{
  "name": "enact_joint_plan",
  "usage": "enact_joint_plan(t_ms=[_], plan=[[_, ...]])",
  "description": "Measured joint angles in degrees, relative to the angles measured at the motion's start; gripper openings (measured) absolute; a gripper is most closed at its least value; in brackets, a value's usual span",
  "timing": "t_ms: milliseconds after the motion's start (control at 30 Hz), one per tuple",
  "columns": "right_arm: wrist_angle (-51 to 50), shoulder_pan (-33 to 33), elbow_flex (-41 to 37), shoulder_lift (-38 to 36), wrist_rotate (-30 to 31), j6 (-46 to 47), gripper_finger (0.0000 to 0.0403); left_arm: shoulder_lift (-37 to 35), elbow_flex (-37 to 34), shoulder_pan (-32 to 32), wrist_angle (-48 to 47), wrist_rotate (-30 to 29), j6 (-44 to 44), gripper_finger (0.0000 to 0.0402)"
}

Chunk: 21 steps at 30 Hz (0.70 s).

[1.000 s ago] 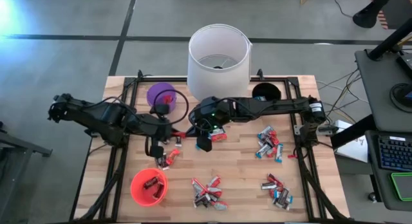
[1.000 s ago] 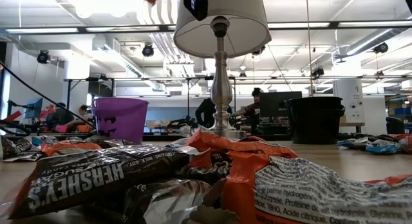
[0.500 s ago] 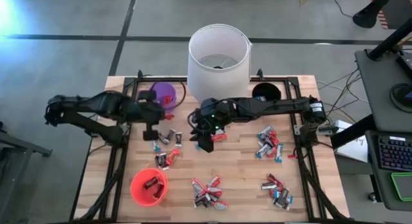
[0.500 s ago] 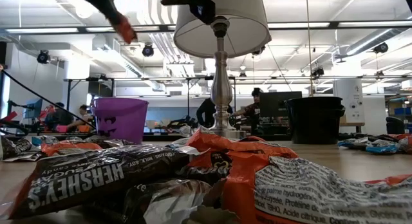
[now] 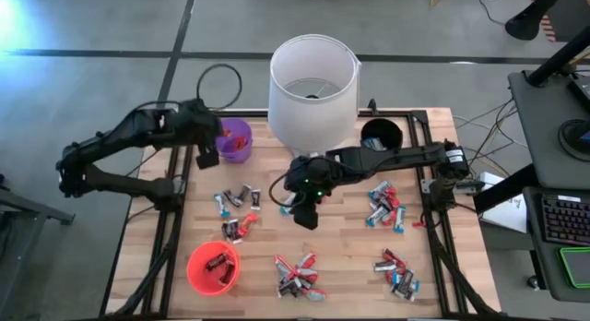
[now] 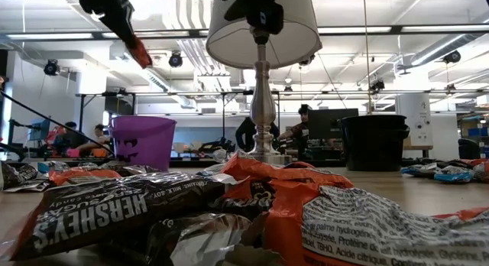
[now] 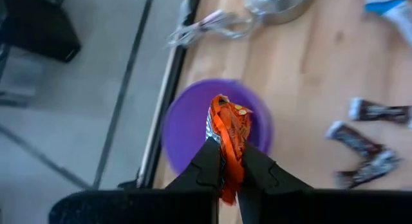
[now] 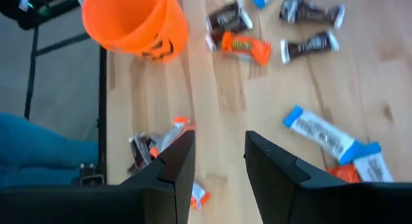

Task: Sort candy
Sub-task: Put the orange chocolate into the purple bucket

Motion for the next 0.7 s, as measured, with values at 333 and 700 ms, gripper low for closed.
enact_joint_plan(t_ms=[333,700], plan=[[-3.23,0.77,0.0,0.0,2.58,4.55,0.0121,-0.19,-0.06,11.65,0.13,6.28,7.42,0.0008],[-3.28,1.83,0.0,-0.01,3.08,7.51,0.0121,-0.21,-11.75,15.55,8.94,12.7,8.41,0.0007]])
